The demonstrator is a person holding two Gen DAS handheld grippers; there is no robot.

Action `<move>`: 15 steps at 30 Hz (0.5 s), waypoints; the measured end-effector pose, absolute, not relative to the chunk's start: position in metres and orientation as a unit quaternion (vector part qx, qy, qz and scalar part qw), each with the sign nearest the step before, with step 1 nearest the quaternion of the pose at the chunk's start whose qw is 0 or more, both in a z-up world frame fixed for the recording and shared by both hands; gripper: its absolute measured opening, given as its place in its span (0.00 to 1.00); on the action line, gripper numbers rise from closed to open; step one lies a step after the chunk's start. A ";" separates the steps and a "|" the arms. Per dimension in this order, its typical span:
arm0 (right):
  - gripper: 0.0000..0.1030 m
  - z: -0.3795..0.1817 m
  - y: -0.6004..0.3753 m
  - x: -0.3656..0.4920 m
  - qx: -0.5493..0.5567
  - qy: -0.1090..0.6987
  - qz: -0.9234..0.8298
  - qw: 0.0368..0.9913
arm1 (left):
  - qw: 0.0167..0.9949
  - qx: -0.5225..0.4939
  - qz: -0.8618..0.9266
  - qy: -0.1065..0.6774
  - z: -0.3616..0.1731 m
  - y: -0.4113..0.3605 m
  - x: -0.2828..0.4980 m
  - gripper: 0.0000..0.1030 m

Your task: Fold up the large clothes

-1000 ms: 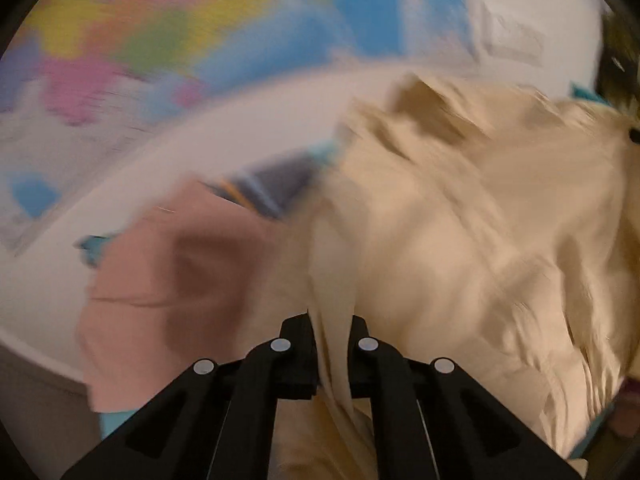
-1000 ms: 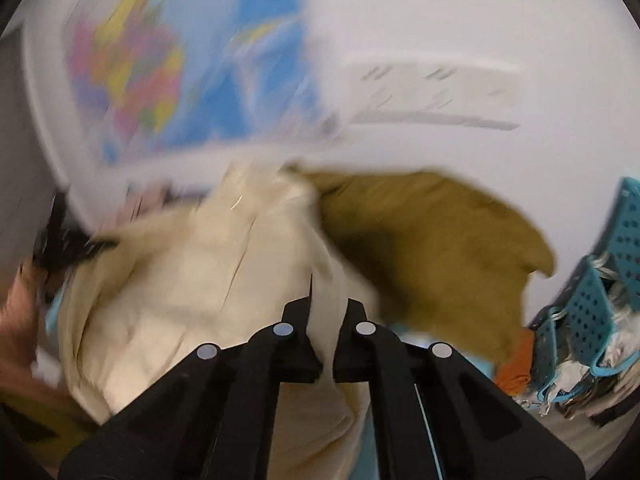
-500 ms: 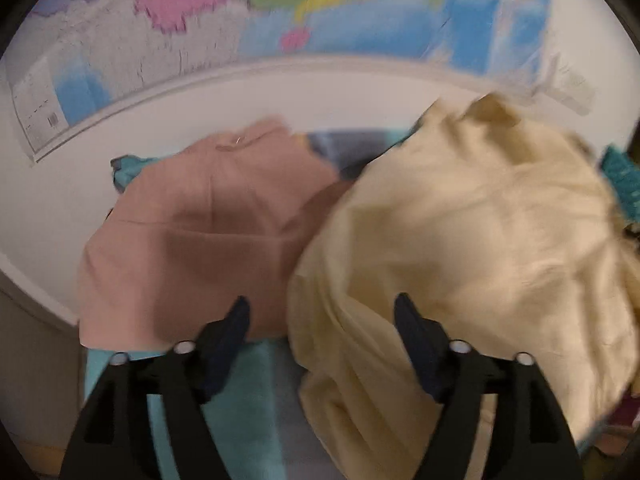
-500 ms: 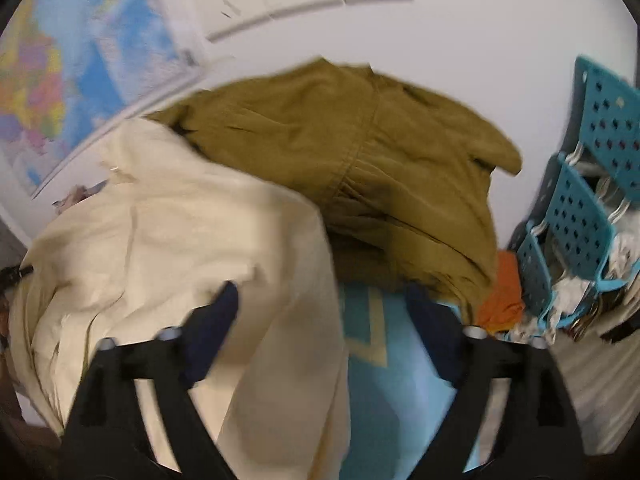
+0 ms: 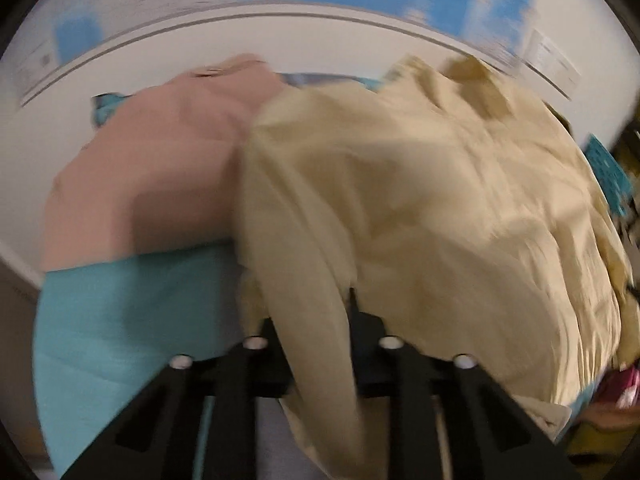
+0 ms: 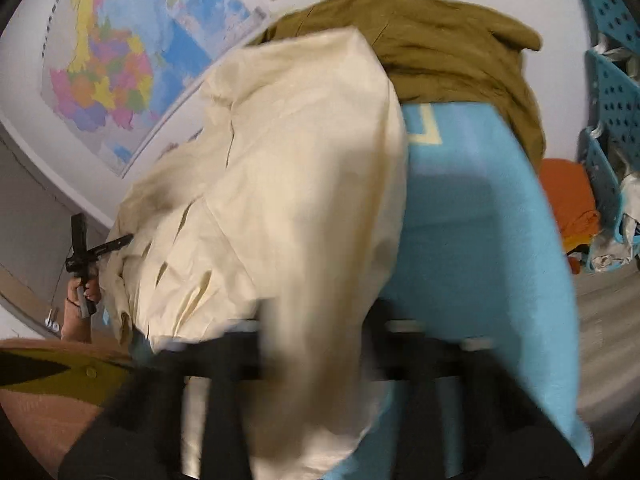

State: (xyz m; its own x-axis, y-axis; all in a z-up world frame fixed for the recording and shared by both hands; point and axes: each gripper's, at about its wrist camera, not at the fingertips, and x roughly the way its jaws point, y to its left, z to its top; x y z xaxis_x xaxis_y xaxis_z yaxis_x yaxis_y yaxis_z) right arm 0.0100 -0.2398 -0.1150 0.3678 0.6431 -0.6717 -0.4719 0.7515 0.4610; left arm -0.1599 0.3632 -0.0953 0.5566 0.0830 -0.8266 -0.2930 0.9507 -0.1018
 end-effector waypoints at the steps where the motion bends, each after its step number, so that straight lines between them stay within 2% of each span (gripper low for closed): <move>1: 0.09 -0.100 -0.249 0.012 0.102 0.427 0.328 0.837 | 0.875 -0.114 0.128 0.453 -0.089 0.374 -0.161 0.15; 2: 0.09 -0.091 -0.256 0.014 0.113 0.412 0.324 0.844 | 0.874 -0.106 0.154 0.448 -0.082 0.385 -0.162 0.16; 4: 0.09 -0.069 -0.270 0.019 0.120 0.379 0.309 0.864 | 0.864 -0.073 0.212 0.452 -0.071 0.401 -0.161 0.28; 5: 0.09 -0.062 -0.273 0.023 0.107 0.375 0.285 0.876 | 0.852 -0.041 0.250 0.457 -0.073 0.405 -0.159 0.52; 6: 0.11 -0.062 -0.272 0.028 0.094 0.384 0.273 0.877 | 0.838 -0.006 0.290 0.463 -0.076 0.408 -0.155 0.62; 10: 0.15 -0.078 -0.252 0.042 0.053 0.438 0.268 0.856 | 0.831 0.004 0.305 0.466 -0.083 0.405 -0.153 0.63; 13: 0.14 -0.061 -0.245 0.036 0.054 0.423 0.300 0.853 | 0.890 -0.104 0.209 0.392 -0.055 0.409 -0.174 0.66; 15: 0.14 -0.036 -0.241 0.028 0.053 0.403 0.336 0.850 | 0.909 -0.138 0.204 0.336 -0.032 0.413 -0.192 0.69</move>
